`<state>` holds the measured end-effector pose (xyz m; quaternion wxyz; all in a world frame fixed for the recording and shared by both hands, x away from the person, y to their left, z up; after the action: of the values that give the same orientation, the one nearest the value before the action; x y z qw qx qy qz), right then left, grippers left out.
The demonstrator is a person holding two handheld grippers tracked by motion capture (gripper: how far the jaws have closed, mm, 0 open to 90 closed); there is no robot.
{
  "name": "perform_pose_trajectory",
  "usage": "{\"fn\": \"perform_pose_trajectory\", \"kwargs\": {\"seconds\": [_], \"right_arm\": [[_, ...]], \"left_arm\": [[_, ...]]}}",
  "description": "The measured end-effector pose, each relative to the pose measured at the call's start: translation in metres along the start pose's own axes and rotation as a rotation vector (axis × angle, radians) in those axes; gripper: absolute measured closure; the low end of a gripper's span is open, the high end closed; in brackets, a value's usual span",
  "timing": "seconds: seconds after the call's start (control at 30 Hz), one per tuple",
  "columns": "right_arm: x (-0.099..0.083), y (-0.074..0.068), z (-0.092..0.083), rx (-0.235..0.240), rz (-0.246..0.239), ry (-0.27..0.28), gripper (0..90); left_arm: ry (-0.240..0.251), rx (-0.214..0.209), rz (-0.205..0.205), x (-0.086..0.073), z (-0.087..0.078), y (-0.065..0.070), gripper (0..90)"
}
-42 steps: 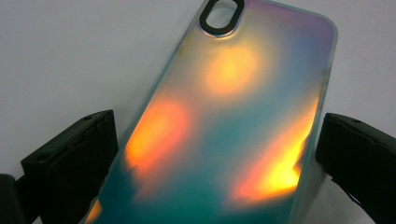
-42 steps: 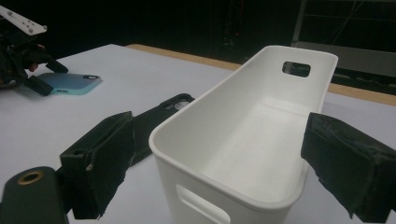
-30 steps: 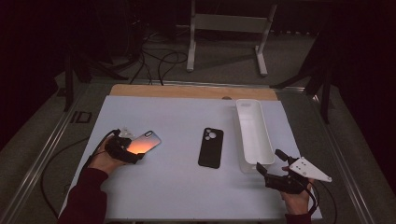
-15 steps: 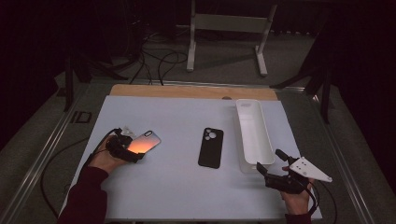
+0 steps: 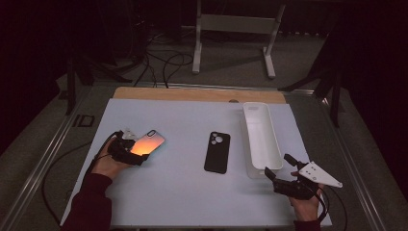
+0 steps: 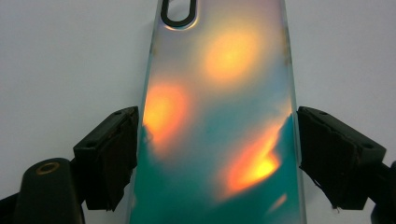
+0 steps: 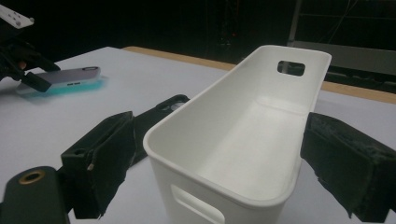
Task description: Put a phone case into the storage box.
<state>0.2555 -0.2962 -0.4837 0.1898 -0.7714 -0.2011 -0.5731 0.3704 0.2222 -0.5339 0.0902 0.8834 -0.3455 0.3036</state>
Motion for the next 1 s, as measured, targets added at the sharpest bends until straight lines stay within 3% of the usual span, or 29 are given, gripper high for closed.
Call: {"fn": "perform_pose_trajectory", "kwargs": {"seconds": [0.27,0.6,0.83,1.0], "right_arm": [[0.000,-0.001,0.002,0.001,0.008,-0.010,10.0],[0.007,-0.004,0.005,0.021,0.017,0.002,10.0],[0.013,-0.013,0.013,0.053,-0.004,-0.030,9.9],[0.021,-0.019,0.022,0.090,0.010,-0.045,9.8]], "left_arm": [[0.081,0.036,-0.019,0.005,-0.016,0.003,16.8],[0.164,0.035,-0.023,0.011,-0.029,0.016,16.8],[0.225,0.035,0.007,0.017,-0.042,0.031,16.8],[0.261,0.025,0.037,0.026,-0.049,0.041,16.8]]}}
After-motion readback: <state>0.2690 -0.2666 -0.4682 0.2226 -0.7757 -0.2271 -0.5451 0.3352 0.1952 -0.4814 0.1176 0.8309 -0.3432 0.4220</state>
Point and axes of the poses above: each handheld gripper's, and its own axes: z roughly forward along the jaws, x roughly out of its top, y roughly to its right, the point moved 3 cm from there along z, roughly forward along the jaws, and after that the axes turned 2 degrees about z, right-handed, at the moved point
